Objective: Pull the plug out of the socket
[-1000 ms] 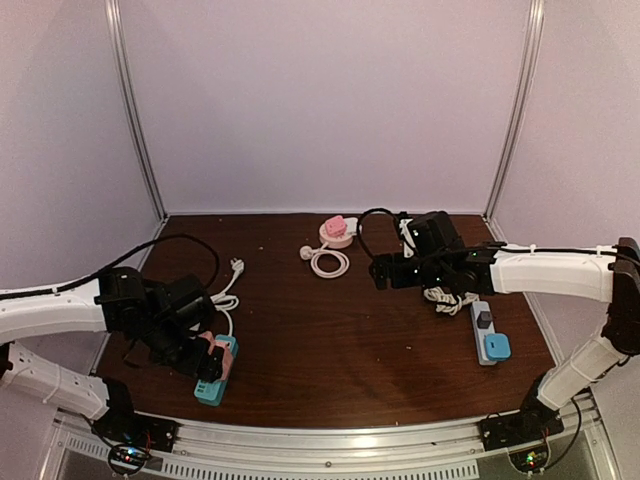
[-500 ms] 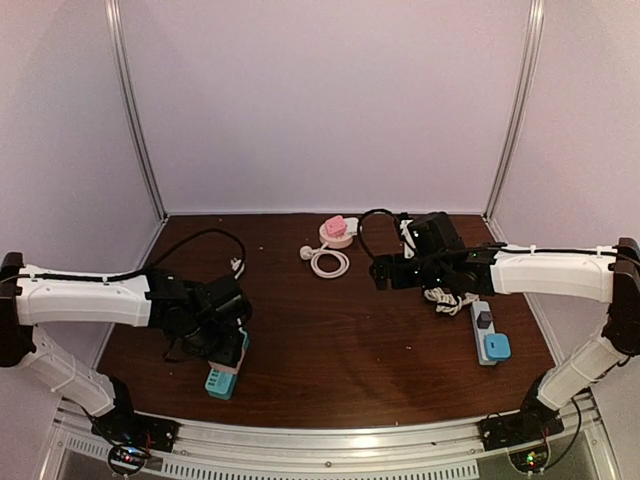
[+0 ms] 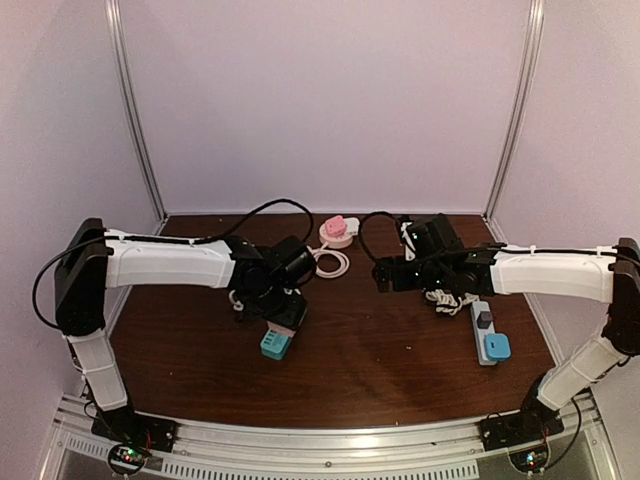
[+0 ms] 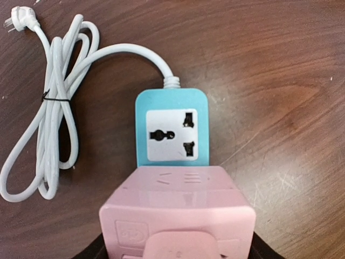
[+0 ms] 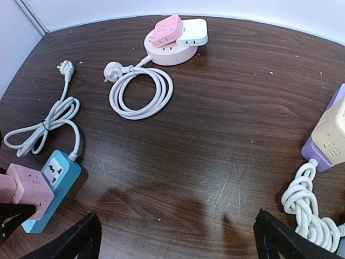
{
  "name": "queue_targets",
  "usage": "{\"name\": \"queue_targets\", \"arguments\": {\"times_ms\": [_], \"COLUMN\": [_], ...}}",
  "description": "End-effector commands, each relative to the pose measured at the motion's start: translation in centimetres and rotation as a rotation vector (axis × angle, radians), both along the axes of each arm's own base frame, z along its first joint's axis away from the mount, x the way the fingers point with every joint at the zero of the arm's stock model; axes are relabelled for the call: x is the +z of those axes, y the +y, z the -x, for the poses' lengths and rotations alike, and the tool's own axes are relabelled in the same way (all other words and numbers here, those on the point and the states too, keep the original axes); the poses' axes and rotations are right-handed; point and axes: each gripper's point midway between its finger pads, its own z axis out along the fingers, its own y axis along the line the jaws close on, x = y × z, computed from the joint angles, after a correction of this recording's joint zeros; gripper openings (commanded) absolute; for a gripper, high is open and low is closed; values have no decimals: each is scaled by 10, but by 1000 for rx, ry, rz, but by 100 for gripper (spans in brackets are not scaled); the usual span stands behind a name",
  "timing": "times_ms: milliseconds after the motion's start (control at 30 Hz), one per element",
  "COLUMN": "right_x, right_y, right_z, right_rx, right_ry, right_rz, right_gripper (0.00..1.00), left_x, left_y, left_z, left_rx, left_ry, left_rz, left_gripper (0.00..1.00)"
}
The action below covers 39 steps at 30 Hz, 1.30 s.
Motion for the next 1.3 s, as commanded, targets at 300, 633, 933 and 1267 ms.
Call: {"name": "queue_targets", "arguments": {"times_ms": [300,633,933,1267], "right_x": [2,-2,-4,-12], "right_y": [38,91,142,180], "right_z": [3,16,22,41], "right_rx": [106,237,341,416], "right_ry": [62,211,318,410], "right_rz": [-129,-377,-595,-693], "right_gripper": [100,95,81,74], "left_x": [53,88,82,76], "left_y": [-26,14,14,1], "left_z": [-21,-7,-3,-7], "left_rx": [-88,-54,-90,-106], "left_ry": [-62,-65,-41,-20], "left_rz": [82,124,107,121], "left_gripper": [98,85,67,63]}}
